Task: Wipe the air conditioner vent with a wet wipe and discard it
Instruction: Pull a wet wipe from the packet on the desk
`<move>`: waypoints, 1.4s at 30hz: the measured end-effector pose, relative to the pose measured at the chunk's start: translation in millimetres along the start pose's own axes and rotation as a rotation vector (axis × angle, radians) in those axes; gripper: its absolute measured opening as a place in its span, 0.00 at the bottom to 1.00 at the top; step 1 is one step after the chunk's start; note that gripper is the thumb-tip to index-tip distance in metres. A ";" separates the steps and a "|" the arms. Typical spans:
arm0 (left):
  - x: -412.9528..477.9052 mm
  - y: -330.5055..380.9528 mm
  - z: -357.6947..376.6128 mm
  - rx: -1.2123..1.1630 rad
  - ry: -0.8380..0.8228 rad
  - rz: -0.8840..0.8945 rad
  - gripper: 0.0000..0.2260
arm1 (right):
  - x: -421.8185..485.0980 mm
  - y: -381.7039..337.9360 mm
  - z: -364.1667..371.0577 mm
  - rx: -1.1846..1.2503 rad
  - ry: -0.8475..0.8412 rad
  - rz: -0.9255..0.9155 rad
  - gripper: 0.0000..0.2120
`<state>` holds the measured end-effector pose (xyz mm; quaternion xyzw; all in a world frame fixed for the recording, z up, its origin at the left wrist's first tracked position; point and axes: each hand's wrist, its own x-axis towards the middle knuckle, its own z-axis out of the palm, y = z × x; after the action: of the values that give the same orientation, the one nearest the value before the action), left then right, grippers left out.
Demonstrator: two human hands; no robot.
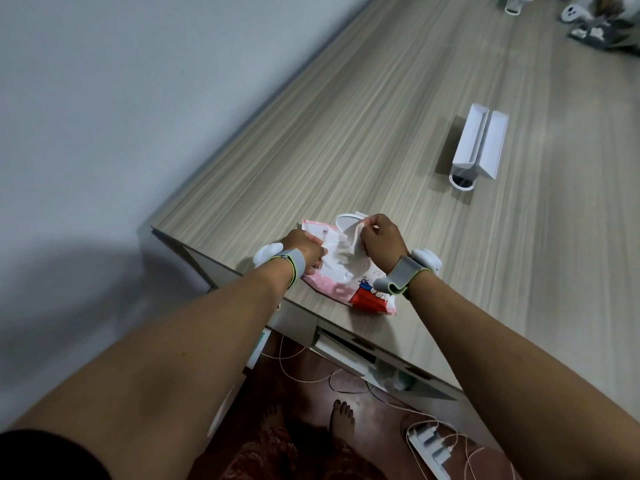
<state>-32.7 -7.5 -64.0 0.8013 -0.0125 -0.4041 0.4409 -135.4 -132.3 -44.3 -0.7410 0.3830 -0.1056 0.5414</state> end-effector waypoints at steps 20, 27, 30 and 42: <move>1.5 2.6 -1.4 -0.076 -0.048 -0.044 0.08 | 9.0 2.9 -38.6 -0.404 -0.120 0.211 0.18; 5.2 0.8 -5.6 -0.057 -0.083 -0.015 0.14 | 1.0 21.0 -23.5 -0.449 -0.210 0.206 0.17; 4.2 -1.9 -7.3 -0.003 -0.096 -0.002 0.14 | -0.3 22.0 -17.7 -0.550 -0.228 0.183 0.18; 9.2 -7.7 1.8 0.223 -0.013 0.055 0.18 | -9.2 22.5 -13.4 -0.617 -0.254 0.148 0.18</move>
<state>-30.3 -7.5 -75.9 0.8422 -0.0822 -0.3931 0.3598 -159.6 -138.4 -56.5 -0.8473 0.3790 0.1480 0.3414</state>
